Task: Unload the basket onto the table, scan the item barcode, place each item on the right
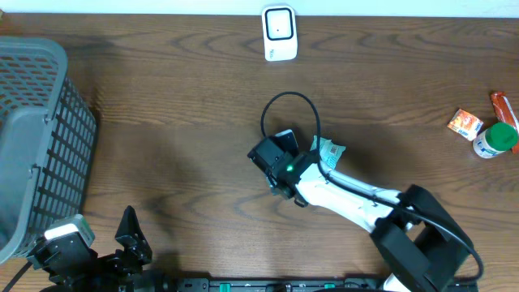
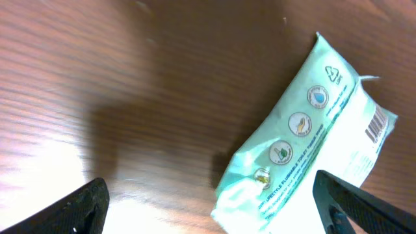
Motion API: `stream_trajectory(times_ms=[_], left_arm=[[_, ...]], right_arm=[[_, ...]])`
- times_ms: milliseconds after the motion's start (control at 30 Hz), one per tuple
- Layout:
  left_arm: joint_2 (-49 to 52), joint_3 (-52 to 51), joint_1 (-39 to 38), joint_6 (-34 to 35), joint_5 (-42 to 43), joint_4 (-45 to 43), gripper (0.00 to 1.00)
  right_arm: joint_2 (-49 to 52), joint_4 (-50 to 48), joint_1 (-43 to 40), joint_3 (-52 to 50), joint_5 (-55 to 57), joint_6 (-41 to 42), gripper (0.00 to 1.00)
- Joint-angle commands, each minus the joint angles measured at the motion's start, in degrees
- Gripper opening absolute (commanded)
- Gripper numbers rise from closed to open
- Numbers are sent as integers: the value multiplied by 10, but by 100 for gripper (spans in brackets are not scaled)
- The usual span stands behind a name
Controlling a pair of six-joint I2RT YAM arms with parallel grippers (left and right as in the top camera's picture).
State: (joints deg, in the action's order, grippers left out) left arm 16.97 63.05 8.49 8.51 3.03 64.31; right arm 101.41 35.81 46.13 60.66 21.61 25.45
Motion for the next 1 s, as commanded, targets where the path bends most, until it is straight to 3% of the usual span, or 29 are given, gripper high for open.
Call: stream_trajectory(times_ms=[0, 67, 167, 267, 367, 533, 733, 967], left_arm=[[-3, 1, -2, -10, -3, 0, 85], [-3, 1, -2, -10, -3, 0, 85], [-3, 1, -2, -10, -3, 0, 85], [-3, 1, -2, -10, -3, 0, 85], [-3, 1, -2, -10, -3, 0, 85], [-3, 1, -2, -10, -3, 0, 85], [-3, 1, -2, -10, -3, 0, 85], [-3, 1, -2, -10, -3, 0, 85]], right_arm=[[-64, 16, -36, 58, -116, 14, 96], [-83, 22, -67, 63, -174, 27, 95], [-94, 58, -129, 63, -220, 54, 47], [-90, 107, -181, 55, -244, 58, 33], [-88, 156, -199, 30, -239, 75, 2], [-88, 145, -198, -42, -136, 159, 4], [-85, 4, -233, -131, -105, 159, 10], [-50, -100, -301, -151, -110, 145, 11]])
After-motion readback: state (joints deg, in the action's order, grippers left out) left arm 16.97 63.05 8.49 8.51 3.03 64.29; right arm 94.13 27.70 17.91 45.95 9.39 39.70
